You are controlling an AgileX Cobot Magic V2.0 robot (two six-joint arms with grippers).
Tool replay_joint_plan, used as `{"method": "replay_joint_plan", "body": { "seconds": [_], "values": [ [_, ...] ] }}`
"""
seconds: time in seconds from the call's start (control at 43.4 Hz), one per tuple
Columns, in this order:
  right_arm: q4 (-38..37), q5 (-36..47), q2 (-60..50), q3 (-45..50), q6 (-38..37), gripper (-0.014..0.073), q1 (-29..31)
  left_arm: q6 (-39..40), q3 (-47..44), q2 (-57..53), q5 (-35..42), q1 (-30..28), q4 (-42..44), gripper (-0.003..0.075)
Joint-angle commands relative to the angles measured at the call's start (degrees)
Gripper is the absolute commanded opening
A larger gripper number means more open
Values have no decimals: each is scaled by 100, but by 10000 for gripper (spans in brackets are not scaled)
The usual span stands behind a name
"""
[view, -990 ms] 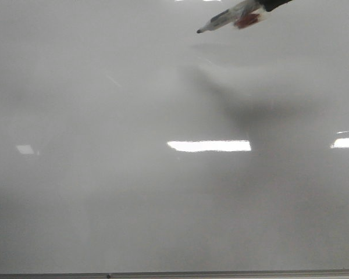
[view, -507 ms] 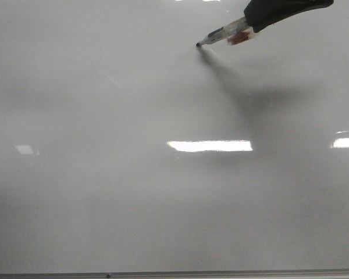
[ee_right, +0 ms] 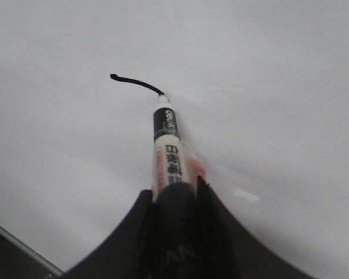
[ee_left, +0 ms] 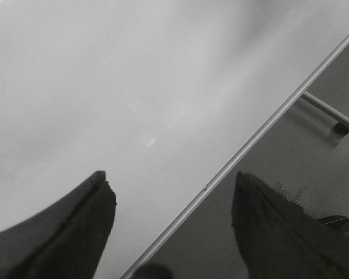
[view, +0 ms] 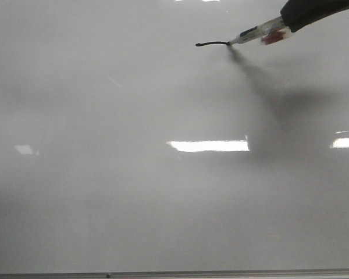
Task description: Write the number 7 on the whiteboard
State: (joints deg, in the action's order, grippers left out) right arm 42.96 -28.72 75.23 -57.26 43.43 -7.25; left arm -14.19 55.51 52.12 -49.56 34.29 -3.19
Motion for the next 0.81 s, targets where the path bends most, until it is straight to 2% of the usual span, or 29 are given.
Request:
{"method": "replay_joint_plan", "body": {
  "seconds": [0.0, 0.138, 0.299, 0.438, 0.507, 0.599, 0.783],
  "values": [
    [-110, 291, -105, -176, 33, -59, 5, 66, 165, -35, 403, -10, -68, 440],
    [-122, -86, 83, -70, 33, -59, -136, 66, 165, -35, 430, -10, -68, 440],
    [-122, -153, 241, 117, 33, -59, -257, 66, 165, -35, 430, -10, -68, 440],
    [-122, -319, 9, 28, 33, -59, -350, 55, 165, -35, 430, -10, -68, 440],
    [-122, -652, -231, 28, 150, -59, -463, -40, 165, -35, 444, -10, -132, 440],
    [-117, -1267, -579, 28, 602, -59, -674, -603, 165, -35, 443, -10, -493, 442],
    [-117, -2384, -1140, 28, 1694, -59, -1218, -2273, 165, -35, 382, -10, -1877, 443]
  ]
}}
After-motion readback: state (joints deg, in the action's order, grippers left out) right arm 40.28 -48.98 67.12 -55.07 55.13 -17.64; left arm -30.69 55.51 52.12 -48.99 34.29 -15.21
